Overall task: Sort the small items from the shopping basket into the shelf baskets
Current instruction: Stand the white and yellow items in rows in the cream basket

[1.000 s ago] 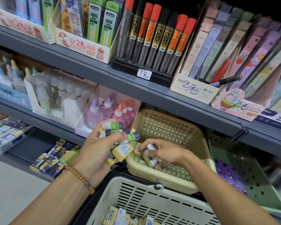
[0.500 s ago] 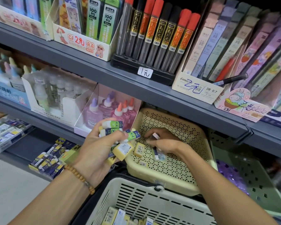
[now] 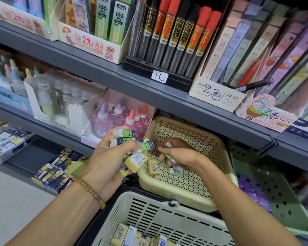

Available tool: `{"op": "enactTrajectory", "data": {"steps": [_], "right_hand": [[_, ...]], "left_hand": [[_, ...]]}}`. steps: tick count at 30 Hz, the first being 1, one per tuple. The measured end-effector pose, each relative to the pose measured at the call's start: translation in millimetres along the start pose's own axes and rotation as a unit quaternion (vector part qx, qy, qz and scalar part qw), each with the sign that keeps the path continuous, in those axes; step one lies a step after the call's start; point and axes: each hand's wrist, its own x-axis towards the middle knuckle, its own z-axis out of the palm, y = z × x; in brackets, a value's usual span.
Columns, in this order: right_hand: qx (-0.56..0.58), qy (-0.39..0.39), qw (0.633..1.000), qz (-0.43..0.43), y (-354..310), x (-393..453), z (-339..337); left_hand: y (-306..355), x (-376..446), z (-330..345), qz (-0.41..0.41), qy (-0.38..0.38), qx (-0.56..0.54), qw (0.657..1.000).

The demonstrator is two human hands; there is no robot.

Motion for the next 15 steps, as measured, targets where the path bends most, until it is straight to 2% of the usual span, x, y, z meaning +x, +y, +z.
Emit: {"op": "enactTrajectory", "data": {"steps": [2, 6, 9, 10, 12, 14, 15], "right_hand": [[0.015, 0.066, 0.998, 0.01, 6.5, -0.8, -8.8], [0.018, 0.146, 0.988, 0.046, 23.7, -0.8, -17.9], [0.007, 0.134, 0.988, 0.078, 30.0, -2.4, -18.3], [-0.043, 0.127, 0.988, 0.077, 30.8, -2.0, -18.6], [-0.173, 0.17, 0.969, 0.039, 26.4, -1.7, -18.8], [-0.18, 0.188, 0.966, -0.008, 17.7, -4.6, -16.0], [-0.155, 0.154, 0.976, -0.014, 13.7, -6.1, -12.8]], "left_hand": [[-0.2, 0.0, -0.6, -0.002, -0.002, -0.001, 1.0], [0.8, 0.4, -0.6, -0.001, 0.001, -0.003, 1.0], [0.3, 0.2, 0.1, -0.001, 0.003, -0.003, 1.0], [0.4, 0.0, 0.2, 0.0, 0.003, -0.005, 1.0], [1.1, -0.8, 0.9, 0.001, 0.001, -0.006, 1.0], [2.2, -1.9, 1.7, 0.002, 0.002, -0.002, 1.0], [2.5, -2.2, 1.9, 0.003, 0.005, 0.002, 1.0]]}}
